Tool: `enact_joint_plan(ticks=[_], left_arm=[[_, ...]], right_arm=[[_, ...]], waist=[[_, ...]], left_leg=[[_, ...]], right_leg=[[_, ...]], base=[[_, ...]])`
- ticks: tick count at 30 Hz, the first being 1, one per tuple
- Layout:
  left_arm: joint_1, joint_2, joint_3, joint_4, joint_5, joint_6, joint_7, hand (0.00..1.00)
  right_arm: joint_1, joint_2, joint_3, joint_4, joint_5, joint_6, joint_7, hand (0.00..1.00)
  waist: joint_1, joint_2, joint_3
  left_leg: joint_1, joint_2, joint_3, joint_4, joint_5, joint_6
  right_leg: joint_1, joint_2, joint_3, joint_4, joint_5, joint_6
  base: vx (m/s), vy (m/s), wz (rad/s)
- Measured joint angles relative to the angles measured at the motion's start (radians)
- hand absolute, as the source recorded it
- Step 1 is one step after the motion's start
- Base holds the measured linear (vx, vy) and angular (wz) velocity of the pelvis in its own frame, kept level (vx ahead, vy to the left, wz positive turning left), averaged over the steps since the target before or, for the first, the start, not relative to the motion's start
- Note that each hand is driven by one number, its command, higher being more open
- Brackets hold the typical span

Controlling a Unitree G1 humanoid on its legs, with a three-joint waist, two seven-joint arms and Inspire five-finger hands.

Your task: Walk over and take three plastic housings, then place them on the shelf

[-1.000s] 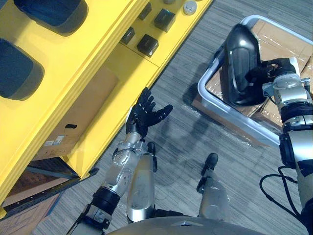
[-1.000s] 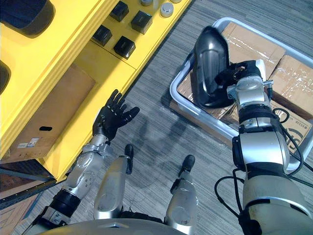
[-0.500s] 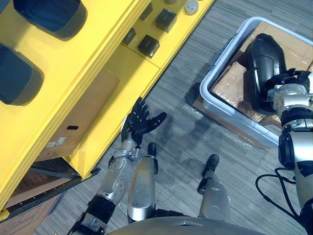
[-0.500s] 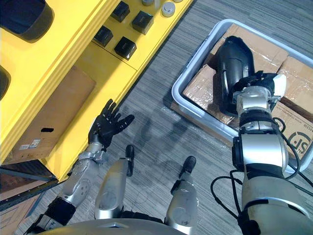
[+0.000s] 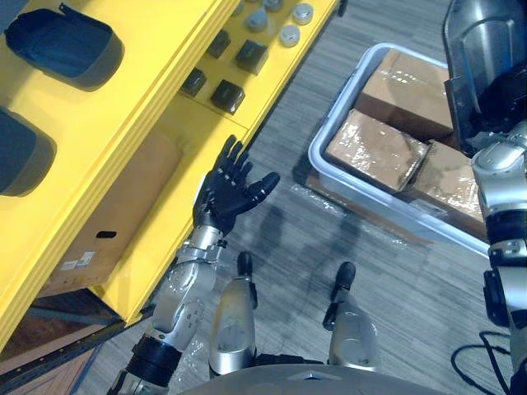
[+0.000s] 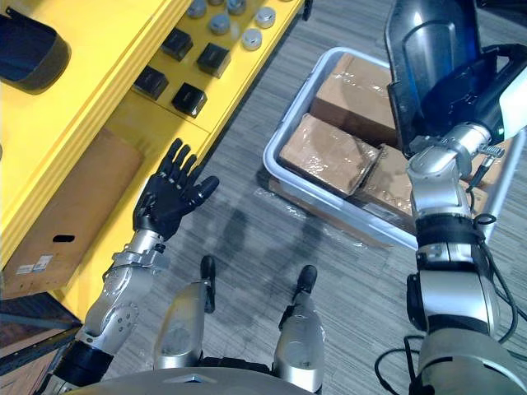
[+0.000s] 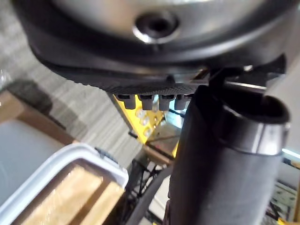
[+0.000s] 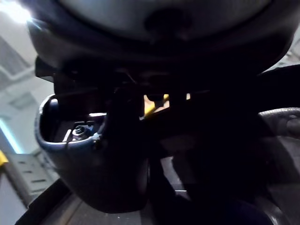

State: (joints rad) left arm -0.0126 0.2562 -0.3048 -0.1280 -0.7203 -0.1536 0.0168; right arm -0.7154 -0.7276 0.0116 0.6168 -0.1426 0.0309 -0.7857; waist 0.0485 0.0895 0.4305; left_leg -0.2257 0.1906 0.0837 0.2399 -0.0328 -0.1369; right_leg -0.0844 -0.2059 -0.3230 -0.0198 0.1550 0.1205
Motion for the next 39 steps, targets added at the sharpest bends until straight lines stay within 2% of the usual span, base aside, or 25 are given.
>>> enact_joint_plan(ticks=[1,4,8,10,13,16,17,20,29,35,39], left_arm=[[-0.006,0.000,-0.016,0.002,-0.025,0.029,-0.007,1.00],[-0.045,-0.006,-0.083,0.025,-0.070,0.103,-0.018,1.00],[-0.125,-0.040,-0.150,0.121,-0.112,0.160,-0.034,1.00],[-0.165,-0.078,-0.161,0.176,-0.111,0.161,-0.029,1.00],[-0.213,-0.104,-0.168,0.214,-0.096,0.157,-0.001,1.00],[-0.278,-0.132,-0.195,0.287,-0.035,0.151,0.054,1.00],[-0.295,-0.146,-0.207,0.321,-0.010,0.151,0.079,1.00],[-0.304,-0.175,-0.223,0.369,-0.012,0.153,0.088,1.00],[-0.308,-0.182,-0.254,0.389,-0.023,0.156,0.082,1.00],[-0.335,-0.181,-0.261,0.404,-0.072,0.155,0.084,1.00],[-0.349,-0.200,-0.259,0.404,-0.112,0.127,0.098,1.00]], right_arm=[[0.036,0.040,-0.001,-0.032,-0.024,-0.004,-0.010,0.00],[0.116,0.128,-0.004,-0.079,-0.087,-0.019,-0.019,0.00],[0.175,0.208,-0.003,-0.153,-0.122,-0.021,-0.019,0.00],[0.203,0.244,0.000,-0.206,-0.127,-0.026,-0.019,0.00],[0.208,0.277,0.001,-0.241,-0.126,-0.028,-0.019,0.00],[0.236,0.329,0.009,-0.249,-0.126,-0.059,-0.023,0.00],[0.254,0.364,0.034,-0.251,-0.126,-0.066,-0.030,0.00],[0.274,0.418,0.057,-0.268,-0.125,-0.076,-0.034,0.00],[0.282,0.466,0.120,-0.268,-0.124,-0.107,-0.036,0.00],[0.307,0.502,0.164,-0.268,-0.119,-0.107,-0.034,0.00],[0.311,0.531,0.209,-0.268,-0.119,-0.108,-0.018,0.00]], waist=[[-0.006,-0.020,-0.015],[-0.023,-0.055,-0.056],[-0.028,-0.069,-0.124],[-0.042,-0.070,-0.161],[-0.052,-0.072,-0.184],[-0.058,-0.088,-0.228],[-0.062,-0.102,-0.252],[-0.079,-0.107,-0.263],[-0.078,-0.114,-0.286],[-0.077,-0.133,-0.306],[-0.078,-0.138,-0.311]], left_leg=[[0.027,0.004,0.009,-0.025,0.006,-0.005],[0.091,0.012,0.029,-0.086,0.025,-0.014],[0.165,0.011,0.073,-0.170,0.051,-0.019],[0.207,0.011,0.086,-0.219,0.068,-0.022],[0.251,0.011,0.108,-0.255,0.080,-0.023],[0.274,0.011,0.123,-0.270,0.082,-0.025],[0.290,0.012,0.130,-0.286,0.090,-0.028],[0.309,0.012,0.130,-0.303,0.099,-0.028],[0.320,0.012,0.131,-0.323,0.116,-0.029],[0.319,0.012,0.131,-0.323,0.118,-0.029],[0.319,0.011,0.130,-0.323,0.118,-0.029]], right_leg=[[0.010,0.004,0.003,-0.002,-0.002,-0.004],[0.040,0.013,0.010,-0.007,-0.004,-0.005],[0.059,0.016,0.030,-0.024,-0.004,-0.005],[0.077,0.021,0.034,-0.035,-0.004,-0.005],[0.092,0.024,0.051,-0.036,-0.004,-0.005],[0.103,0.026,0.059,-0.046,-0.004,-0.005],[0.108,0.030,0.062,-0.055,-0.004,-0.005],[0.122,0.032,0.061,-0.056,-0.004,-0.005],[0.122,0.033,0.057,-0.056,-0.004,-0.004],[0.123,0.032,0.055,-0.057,-0.003,-0.004],[0.123,0.032,0.055,-0.057,-0.003,-0.003]], base=[[0.06,-0.034,-0.14],[0.08,-0.026,-0.12],[0.07,-0.015,-0.20],[0.04,-0.017,-0.11],[0.02,-0.010,-0.17],[-0.02,-0.007,-0.16],[0.00,-0.017,-0.11],[-0.03,-0.014,-0.02],[-0.02,-0.001,0.00],[0.00,0.000,0.00],[0.00,0.000,0.00]])
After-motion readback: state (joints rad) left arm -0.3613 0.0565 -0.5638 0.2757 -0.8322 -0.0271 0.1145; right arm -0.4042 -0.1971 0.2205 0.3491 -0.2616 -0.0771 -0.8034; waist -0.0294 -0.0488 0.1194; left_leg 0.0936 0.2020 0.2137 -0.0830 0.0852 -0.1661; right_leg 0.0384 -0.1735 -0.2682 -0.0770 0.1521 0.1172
